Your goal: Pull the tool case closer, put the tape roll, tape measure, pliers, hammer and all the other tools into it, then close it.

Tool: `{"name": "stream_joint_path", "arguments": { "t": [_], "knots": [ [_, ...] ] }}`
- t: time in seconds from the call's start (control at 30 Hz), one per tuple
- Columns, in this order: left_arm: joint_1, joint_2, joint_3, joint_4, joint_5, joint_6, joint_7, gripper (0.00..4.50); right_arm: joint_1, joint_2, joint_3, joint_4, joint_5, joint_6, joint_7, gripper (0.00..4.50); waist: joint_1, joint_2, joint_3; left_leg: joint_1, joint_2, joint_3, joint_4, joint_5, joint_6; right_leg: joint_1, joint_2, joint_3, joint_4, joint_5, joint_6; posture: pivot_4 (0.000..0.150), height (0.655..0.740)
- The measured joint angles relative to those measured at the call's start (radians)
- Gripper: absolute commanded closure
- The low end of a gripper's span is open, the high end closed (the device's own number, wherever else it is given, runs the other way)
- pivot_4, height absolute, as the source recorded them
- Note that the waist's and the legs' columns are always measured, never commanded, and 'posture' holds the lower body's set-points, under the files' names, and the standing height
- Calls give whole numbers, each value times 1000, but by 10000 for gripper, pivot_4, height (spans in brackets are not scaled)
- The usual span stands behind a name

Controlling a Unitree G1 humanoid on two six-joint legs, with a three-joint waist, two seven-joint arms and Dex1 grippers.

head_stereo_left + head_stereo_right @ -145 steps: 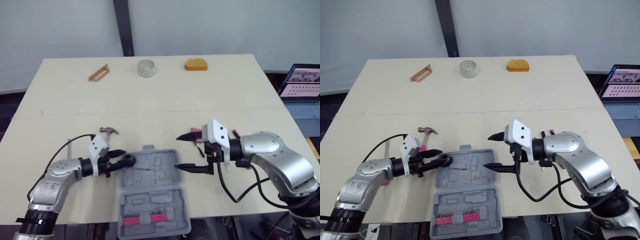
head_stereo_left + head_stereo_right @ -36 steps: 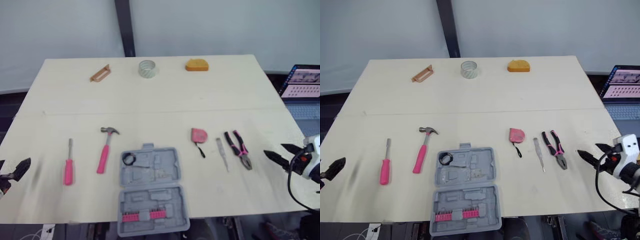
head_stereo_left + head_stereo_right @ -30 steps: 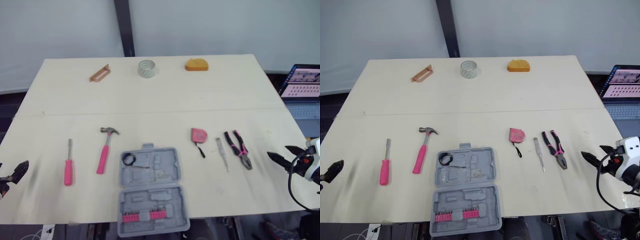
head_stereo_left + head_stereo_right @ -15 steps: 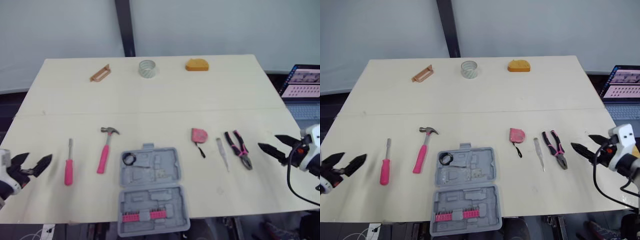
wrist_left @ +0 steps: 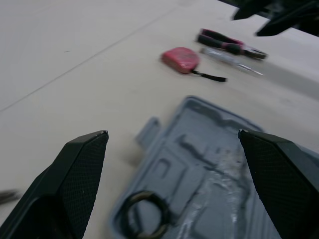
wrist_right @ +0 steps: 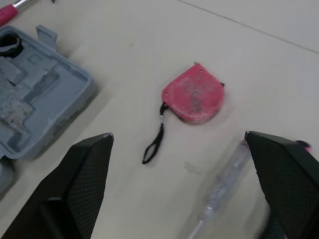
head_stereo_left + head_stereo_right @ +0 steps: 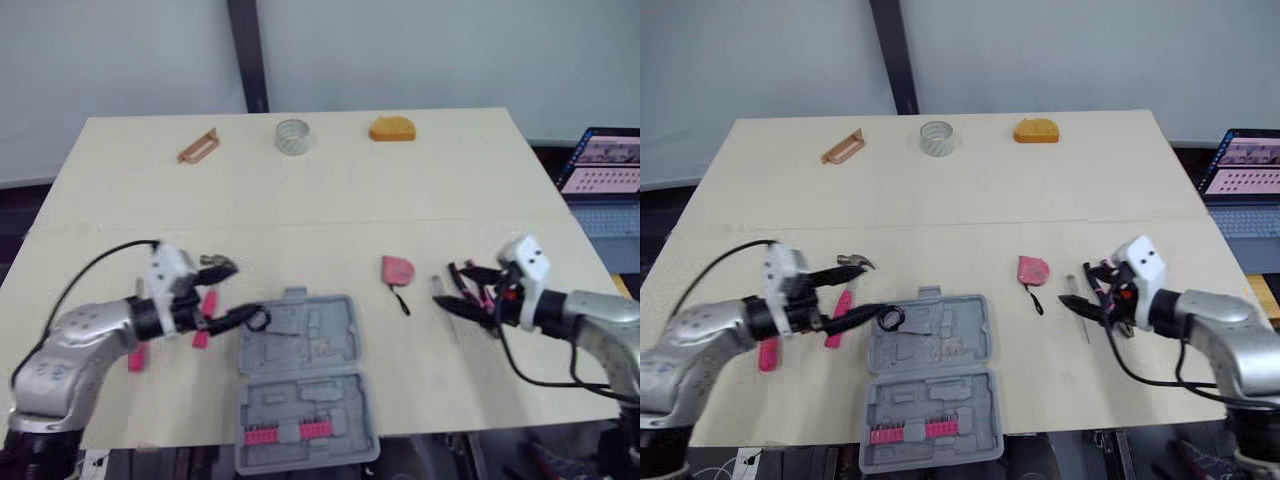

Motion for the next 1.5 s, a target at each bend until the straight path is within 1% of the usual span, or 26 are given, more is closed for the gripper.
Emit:
{"name": "stream_joint_path", "arguments": {
  "t": [0.07, 0.13, 0.27, 0.37, 0.57, 0.8, 0.9, 1.0, 1.03, 1.07, 1.33, 1.5],
  "knots": [
    [-40, -19, -69, 5, 23, -28, -23, 0, 1, 39, 39, -14, -22, 22, -50, 5432, 1, 0, 0, 0, 0, 0, 0, 0, 0, 0, 0, 0, 0, 0, 0, 1500, 7400],
    [-77, -41, -114, 21, 47, -55, -34, 0, 4, 64, 65, -24, -38, 34, -80, 12319, 1, 0, 0, 0, 0, 0, 0, 0, 0, 0, 0, 0, 0, 0, 0, 1500, 7400],
    [-135, -77, -202, 80, 113, -129, -62, 0, -4, 135, 143, -17, -107, 28, -150, 12319, 1, 0, 0, 0, 0, 0, 1, 0, 0, 0, 0, 0, 1, 0, 0, 1500, 7400],
    [-155, -101, -242, 94, 128, -148, -66, 0, -25, 181, 178, 26, -150, 10, -192, 12319, -1, 0, 0, 0, 0, 0, 0, 0, 0, -1, 0, 0, 1, 0, 0, 1500, 7400],
    [-180, -122, -251, 115, 146, -168, -72, 0, -63, 253, 209, 130, -216, -38, -230, 12319, -2, 0, 0, 0, 0, 0, 1, 0, 0, -1, 0, 0, 1, 0, 0, 1500, 7400],
    [-180, -131, -257, 129, 157, -193, -85, 0, -99, 300, 212, 181, -253, -68, -254, 12319, -2, 0, 0, 0, 0, 0, 1, 0, 0, -1, 0, 0, 2, 0, 0, 1500, 7400],
    [-181, -131, -261, 130, 166, -197, -87, 0, -108, 313, 212, 196, -271, -79, -256, 20877, -2, 0, 0, 0, 0, 0, 1, 0, 0, -1, 0, 0, 2, 0, 0, 1500, 7400],
    [-183, -133, -264, 130, 174, -201, -87, 0, -109, 322, 214, 202, -280, -85, -256, 34401, -3, 0, 0, 0, 0, 0, 1, 0, 0, -1, 0, 0, 2, 0, 0, 1500, 7400],
    [-185, -133, -265, 130, 175, -201, -86, 0, -109, 324, 215, 203, -282, -87, -256, 40061, -3, 0, 0, 0, 0, 0, 1, 0, 0, -1, 0, 0, 2, 0, 0, 1500, 7400],
    [-188, -134, -267, 130, 177, -201, -86, 0, -109, 327, 217, 206, -286, -92, -256, 44376, -3, 0, 0, 0, 0, 0, 1, 0, 0, -1, 0, 0, 2, 0, 0, 1500, 7400],
    [-190, -136, -271, 139, 187, -204, -95, 0, -98, 333, 215, 201, -292, -100, -255, 44376, -2, 0, 0, 0, 0, 0, 1, 0, 0, -1, 0, 0, 2, 0, 0, 1500, 7400],
    [-189, -132, -271, 159, 192, -207, -103, 0, -48, 315, 198, 149, -273, -80, -248, 44376, -1, 0, 0, 0, 0, -1, 2, 0, 0, -1, 0, 0, 2, 0, 0, 1500, 7400]
  ]
}}
